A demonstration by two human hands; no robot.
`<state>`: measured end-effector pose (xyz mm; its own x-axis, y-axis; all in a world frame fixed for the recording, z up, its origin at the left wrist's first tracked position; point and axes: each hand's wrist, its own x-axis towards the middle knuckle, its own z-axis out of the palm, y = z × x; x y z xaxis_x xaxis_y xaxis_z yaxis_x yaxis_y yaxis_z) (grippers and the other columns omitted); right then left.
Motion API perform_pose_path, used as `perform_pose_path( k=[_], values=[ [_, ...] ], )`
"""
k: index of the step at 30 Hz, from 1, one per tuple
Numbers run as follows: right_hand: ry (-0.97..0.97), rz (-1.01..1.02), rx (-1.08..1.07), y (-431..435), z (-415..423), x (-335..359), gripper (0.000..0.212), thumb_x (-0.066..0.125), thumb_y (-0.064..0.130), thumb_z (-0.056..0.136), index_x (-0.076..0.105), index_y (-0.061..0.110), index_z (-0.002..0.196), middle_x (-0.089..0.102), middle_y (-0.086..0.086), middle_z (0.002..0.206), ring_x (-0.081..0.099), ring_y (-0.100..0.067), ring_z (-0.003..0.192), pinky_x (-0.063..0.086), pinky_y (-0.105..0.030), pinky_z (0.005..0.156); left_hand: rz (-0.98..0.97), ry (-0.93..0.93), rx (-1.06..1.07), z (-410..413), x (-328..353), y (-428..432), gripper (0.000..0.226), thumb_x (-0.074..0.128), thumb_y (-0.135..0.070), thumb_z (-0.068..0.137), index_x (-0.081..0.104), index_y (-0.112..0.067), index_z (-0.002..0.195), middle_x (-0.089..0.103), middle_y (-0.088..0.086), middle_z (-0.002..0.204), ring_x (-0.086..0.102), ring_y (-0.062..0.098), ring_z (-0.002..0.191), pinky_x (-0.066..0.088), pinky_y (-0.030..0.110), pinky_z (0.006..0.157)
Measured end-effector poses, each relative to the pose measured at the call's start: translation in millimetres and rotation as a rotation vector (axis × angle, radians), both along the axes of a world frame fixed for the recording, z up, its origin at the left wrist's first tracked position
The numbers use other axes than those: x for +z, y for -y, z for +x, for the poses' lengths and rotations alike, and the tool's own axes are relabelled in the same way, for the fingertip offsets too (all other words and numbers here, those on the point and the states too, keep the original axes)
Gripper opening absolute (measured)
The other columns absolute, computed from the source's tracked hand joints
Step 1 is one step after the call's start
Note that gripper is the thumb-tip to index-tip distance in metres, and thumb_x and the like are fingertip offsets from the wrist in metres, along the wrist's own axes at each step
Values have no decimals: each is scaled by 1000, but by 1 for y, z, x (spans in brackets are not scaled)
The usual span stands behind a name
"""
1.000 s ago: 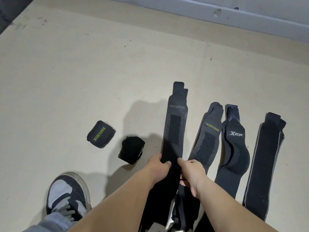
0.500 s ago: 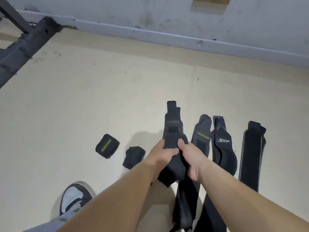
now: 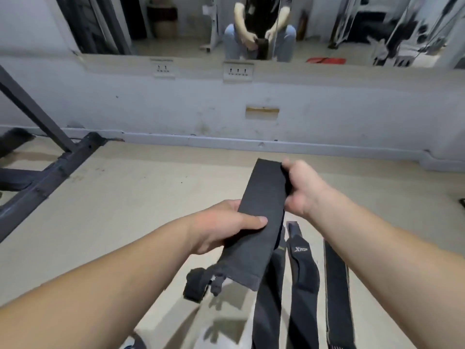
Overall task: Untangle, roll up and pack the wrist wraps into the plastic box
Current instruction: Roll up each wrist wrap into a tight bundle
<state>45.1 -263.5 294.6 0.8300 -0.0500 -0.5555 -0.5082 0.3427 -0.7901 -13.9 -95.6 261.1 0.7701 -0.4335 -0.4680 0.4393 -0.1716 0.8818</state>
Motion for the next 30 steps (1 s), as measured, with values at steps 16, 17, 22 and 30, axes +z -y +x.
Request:
perform_pose_path(
  k=[16, 17, 22, 30],
  values=[
    [166, -58, 166, 39, -94, 60, 21, 59, 30, 107, 72, 13, 111, 81, -11, 98, 78, -25, 81, 64, -42, 78, -200, 214, 90, -46, 66, 51, 21, 67, -10, 102, 70, -12, 123, 80, 10, 111, 77, 22, 97, 60, 31, 79],
    [151, -46, 155, 40, -91, 57, 22, 59, 31, 107, 71, 13, 111, 81, -12, 99, 78, -25, 81, 64, -41, 77, -180, 207, 86, -46, 63, 50, 18, 67, -9, 101, 71, -9, 120, 81, 10, 108, 77, 22, 93, 60, 29, 76],
    [206, -1, 167, 54, -78, 47, 37, 54, 40, 109, 66, 15, 134, 77, -14, 123, 76, -30, 109, 62, -48, 95, -114, 260, 105, -43, 73, 62, 6, 59, -11, 107, 64, -13, 109, 72, -8, 64, 62, 6, 44, 43, 16, 38],
    [246, -103, 291, 70, -78, 38, 34, 54, 33, 109, 78, 10, 109, 80, -13, 109, 77, -29, 94, 64, -46, 85, 10, 335, 75, -24, 67, 71, 8, 56, -25, 109, 63, -25, 112, 68, -12, 61, 59, 8, 41, 43, 20, 39]
  ],
)
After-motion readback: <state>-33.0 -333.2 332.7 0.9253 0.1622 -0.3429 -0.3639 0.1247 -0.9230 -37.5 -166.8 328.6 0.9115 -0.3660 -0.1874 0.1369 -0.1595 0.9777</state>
